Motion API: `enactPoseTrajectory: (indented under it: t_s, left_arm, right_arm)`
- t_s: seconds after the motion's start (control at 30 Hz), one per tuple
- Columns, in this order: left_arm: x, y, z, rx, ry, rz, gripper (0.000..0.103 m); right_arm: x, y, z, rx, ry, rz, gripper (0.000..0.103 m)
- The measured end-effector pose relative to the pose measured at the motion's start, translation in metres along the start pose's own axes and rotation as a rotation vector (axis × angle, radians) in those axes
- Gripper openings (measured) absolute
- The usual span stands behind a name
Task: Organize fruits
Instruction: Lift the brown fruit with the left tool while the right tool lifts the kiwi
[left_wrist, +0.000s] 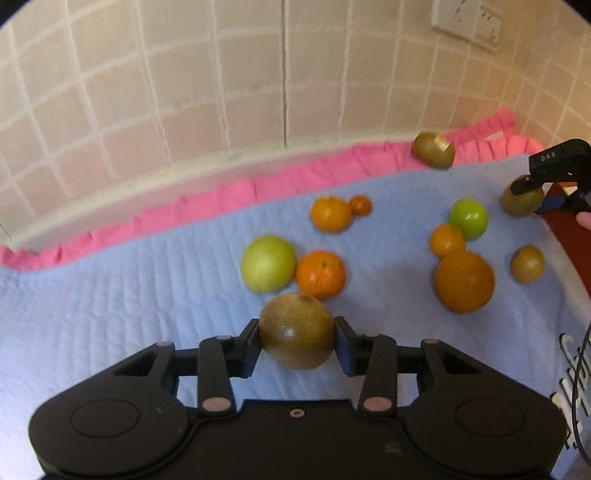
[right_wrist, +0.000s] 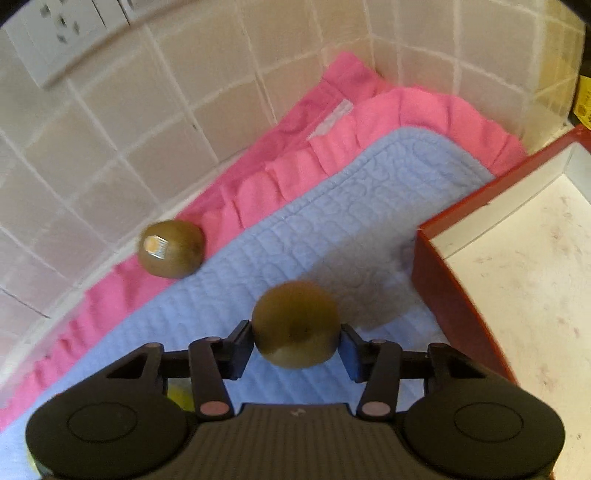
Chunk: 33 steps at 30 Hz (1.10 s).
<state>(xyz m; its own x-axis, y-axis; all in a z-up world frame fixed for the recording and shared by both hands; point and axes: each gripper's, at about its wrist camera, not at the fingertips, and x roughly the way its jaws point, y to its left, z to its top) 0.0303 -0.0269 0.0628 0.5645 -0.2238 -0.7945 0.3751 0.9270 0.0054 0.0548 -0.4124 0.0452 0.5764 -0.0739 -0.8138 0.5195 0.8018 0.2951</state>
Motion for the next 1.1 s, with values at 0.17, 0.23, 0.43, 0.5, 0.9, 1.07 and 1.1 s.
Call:
enactPoseTrajectory:
  t_s: [0.17, 0.23, 0.43, 0.5, 0.9, 1.07, 1.1]
  left_arm:
    - [-0.029, -0.029, 0.013, 0.064, -0.08, -0.02, 0.049]
    - [-0.037, -0.043, 0.019, 0.087, -0.102, -0.035, 0.049]
    - [-0.052, -0.1, 0.039, 0.183, -0.176, -0.114, 0.05]
    - [-0.053, -0.113, 0.044, 0.185, -0.187, -0.155, 0.05]
    - [-0.043, -0.127, 0.031, 0.196, -0.156, -0.203, 0.051]
    - [-0.035, -0.116, 0.031, 0.184, -0.134, -0.209, 0.051]
    - [-0.032, -0.115, 0.032, 0.185, -0.13, -0.209, 0.051]
  right_arm:
    - [-0.056, -0.016, -0.003, 0.025, -0.087, 0.057, 0.05]
    - [-0.077, -0.022, -0.004, 0.014, -0.117, 0.062, 0.049]
    - [-0.141, -0.057, -0.003, -0.004, -0.222, 0.049, 0.014]
    - [-0.147, -0.067, -0.003, -0.057, -0.188, 0.078, 0.022]
    - [-0.068, -0.05, -0.059, -0.155, 0.067, 0.026, 0.057]
    - [-0.047, -0.043, -0.059, -0.143, 0.052, -0.035, 0.067]
    - [-0.045, -0.039, -0.059, -0.151, 0.051, -0.049, 0.069]
